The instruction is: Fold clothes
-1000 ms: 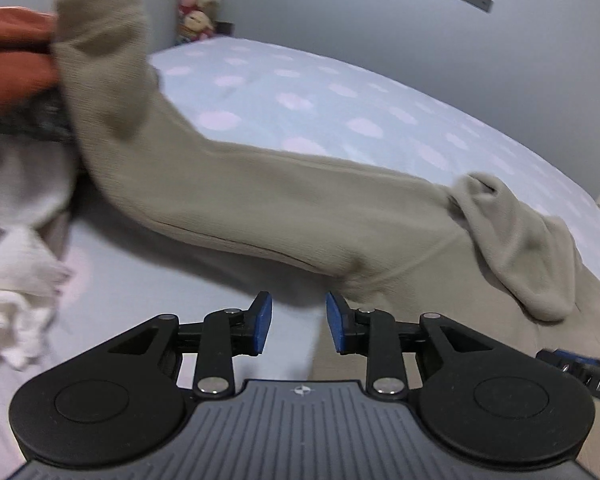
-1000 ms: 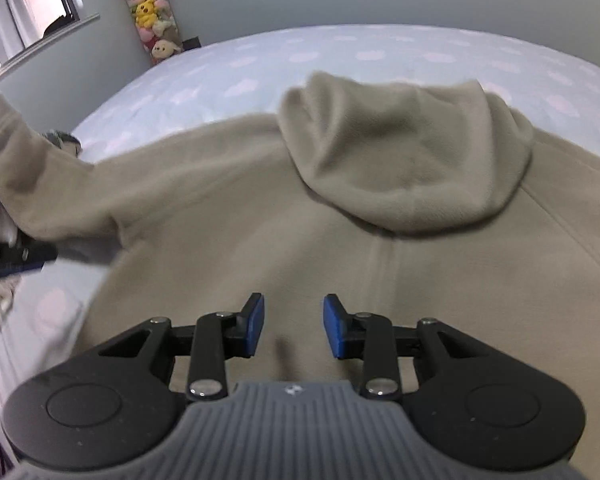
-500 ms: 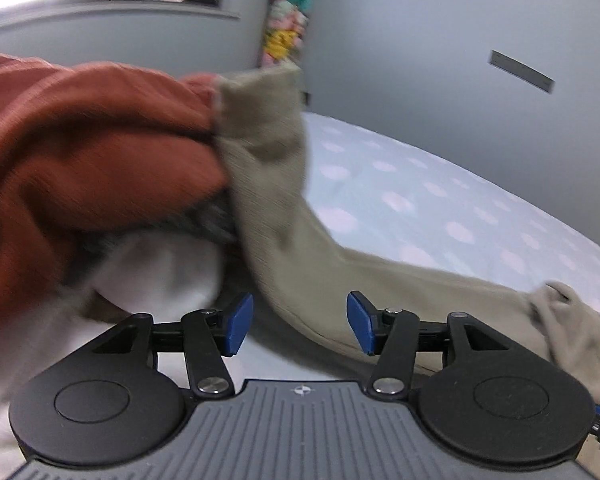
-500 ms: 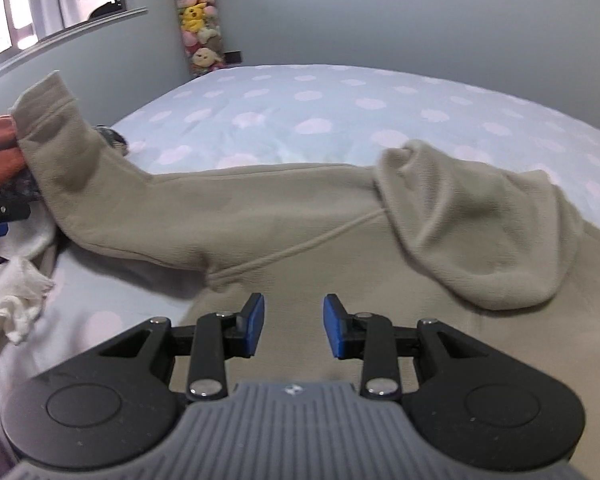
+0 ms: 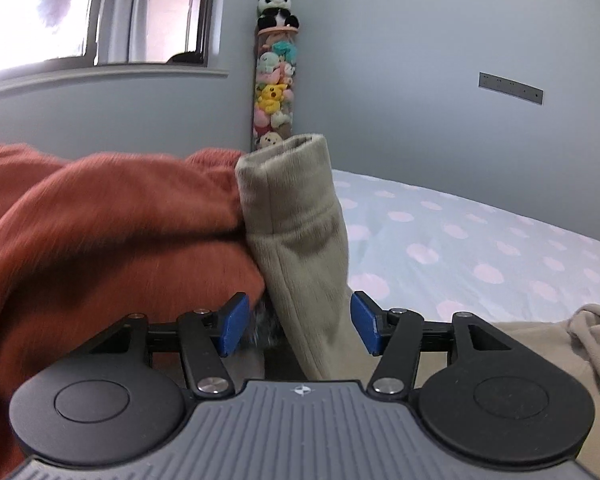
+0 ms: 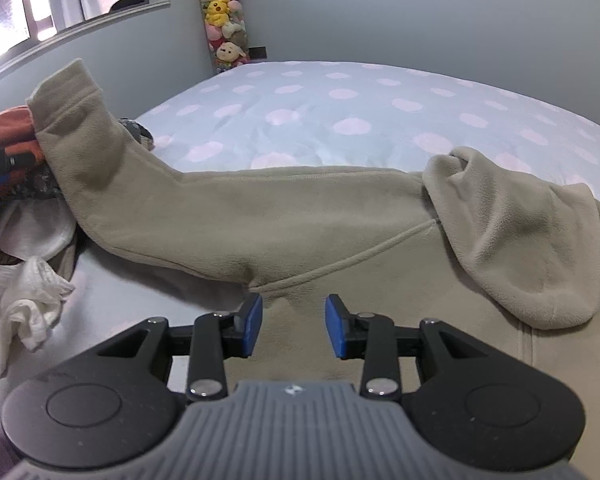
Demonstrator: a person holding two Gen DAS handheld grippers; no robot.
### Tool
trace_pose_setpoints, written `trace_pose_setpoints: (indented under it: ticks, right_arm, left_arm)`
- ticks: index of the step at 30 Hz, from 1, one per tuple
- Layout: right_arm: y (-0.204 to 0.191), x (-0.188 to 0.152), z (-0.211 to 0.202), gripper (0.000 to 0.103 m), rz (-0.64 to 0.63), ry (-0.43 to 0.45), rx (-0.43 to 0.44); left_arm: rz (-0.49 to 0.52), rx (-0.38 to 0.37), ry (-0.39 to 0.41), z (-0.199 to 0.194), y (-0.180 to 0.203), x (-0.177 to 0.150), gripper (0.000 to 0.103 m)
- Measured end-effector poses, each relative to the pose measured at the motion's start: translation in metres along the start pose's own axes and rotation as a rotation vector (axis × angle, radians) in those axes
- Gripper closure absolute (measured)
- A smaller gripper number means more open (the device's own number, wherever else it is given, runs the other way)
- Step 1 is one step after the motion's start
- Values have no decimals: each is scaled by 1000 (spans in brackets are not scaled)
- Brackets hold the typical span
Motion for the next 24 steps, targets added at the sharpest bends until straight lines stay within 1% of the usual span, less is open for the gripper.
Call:
trace_pose_setpoints:
  ticks: [4,8,11,13,14,16,17,18,20,24]
  right_arm:
    - [8,-3,7,63,8,-19,-13]
    - [15,-4,14,62,27,-31,-13]
    - [18,-5,17,62,34,-32,-9]
    - [20,-6,20,61,33,-36,-7]
    - [22,-7,21,61,32,-38,-8]
    - [25,-9,20,61,34,-38,-11]
    - [28,-10,20,61,37,-35,-12]
    - [31,-10,18,61,41,-32,-15]
    - [39,-11,16,61,47,-26,-23]
    - [63,-13,11,61,42,-33,-91]
  left_arm:
    - [52,42,38,20,-4,18,49]
    - [43,90,52,42,-11,36,48]
    - [41,77,53,55,-9,40,48]
    - [50,75,69,57,-2,42,49]
    - [54,74,77,58,2,42,51]
    - [63,71,93,60,9,43,73]
    - [63,55,100,57,13,45,74]
    - [64,39,107,54,17,46,77]
    - [66,6,122,47,25,50,79]
    - [104,-87,190,18,69,58,80]
Point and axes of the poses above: each gripper's, at about its wrist camera, not at the fingertips, and z roughly the way its jaws point, y to its right, x to its top, the point moved 3 cm from there along z, roughly the way its jaws point
